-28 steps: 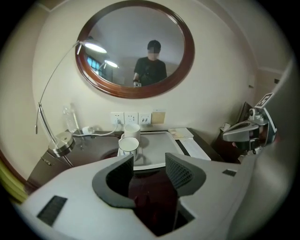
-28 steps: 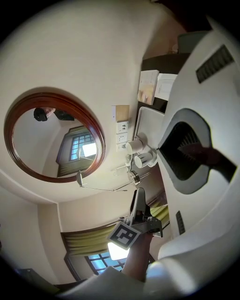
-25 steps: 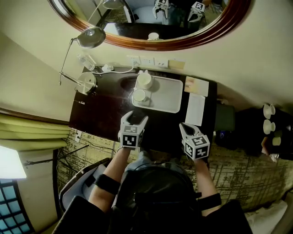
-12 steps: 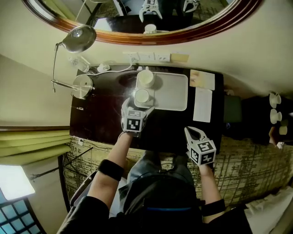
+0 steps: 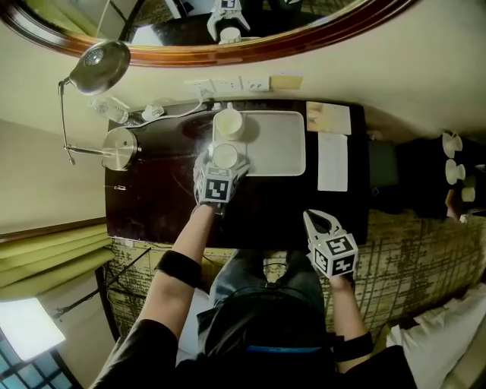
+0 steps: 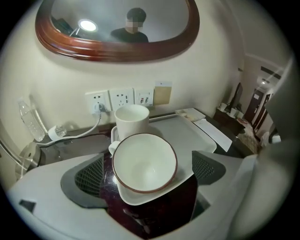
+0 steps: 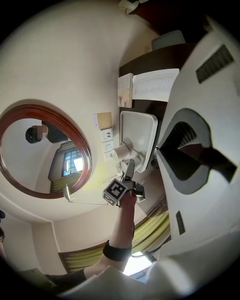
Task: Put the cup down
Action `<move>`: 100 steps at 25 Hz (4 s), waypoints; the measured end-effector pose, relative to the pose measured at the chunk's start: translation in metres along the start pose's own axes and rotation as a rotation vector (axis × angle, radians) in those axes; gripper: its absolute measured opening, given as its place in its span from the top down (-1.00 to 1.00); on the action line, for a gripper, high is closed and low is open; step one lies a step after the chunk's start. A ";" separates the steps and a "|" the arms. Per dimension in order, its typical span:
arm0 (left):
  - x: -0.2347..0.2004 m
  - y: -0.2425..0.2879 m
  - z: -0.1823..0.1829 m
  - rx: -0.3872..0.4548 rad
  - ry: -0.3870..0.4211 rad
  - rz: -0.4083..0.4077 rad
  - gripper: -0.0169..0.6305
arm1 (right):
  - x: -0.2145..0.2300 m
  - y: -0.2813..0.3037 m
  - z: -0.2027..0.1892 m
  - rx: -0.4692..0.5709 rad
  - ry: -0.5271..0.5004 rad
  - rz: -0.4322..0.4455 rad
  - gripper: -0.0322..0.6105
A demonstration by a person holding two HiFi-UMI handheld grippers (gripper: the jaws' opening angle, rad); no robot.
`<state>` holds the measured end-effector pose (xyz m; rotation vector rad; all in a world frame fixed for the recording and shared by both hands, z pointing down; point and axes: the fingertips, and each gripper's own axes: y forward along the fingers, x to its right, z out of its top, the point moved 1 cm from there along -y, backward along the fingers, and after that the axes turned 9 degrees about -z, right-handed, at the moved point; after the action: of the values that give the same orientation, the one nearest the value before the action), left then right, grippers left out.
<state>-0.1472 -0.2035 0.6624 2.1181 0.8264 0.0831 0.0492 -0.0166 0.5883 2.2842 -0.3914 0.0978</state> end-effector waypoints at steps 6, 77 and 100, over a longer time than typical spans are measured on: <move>-0.003 0.011 0.001 -0.014 0.013 -0.018 -0.84 | 0.005 -0.001 -0.004 0.000 0.025 -0.023 0.89; 0.290 0.082 -0.044 -0.101 0.499 -0.416 -0.27 | 0.104 -0.089 -0.064 0.025 0.133 -0.062 0.90; 0.294 -0.027 0.031 0.090 0.312 -0.225 -0.34 | 0.112 -0.088 -0.009 0.106 -0.018 0.075 0.90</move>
<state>0.0781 -0.0412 0.5579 2.1105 1.2686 0.2666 0.1837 0.0180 0.5542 2.3760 -0.4920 0.1387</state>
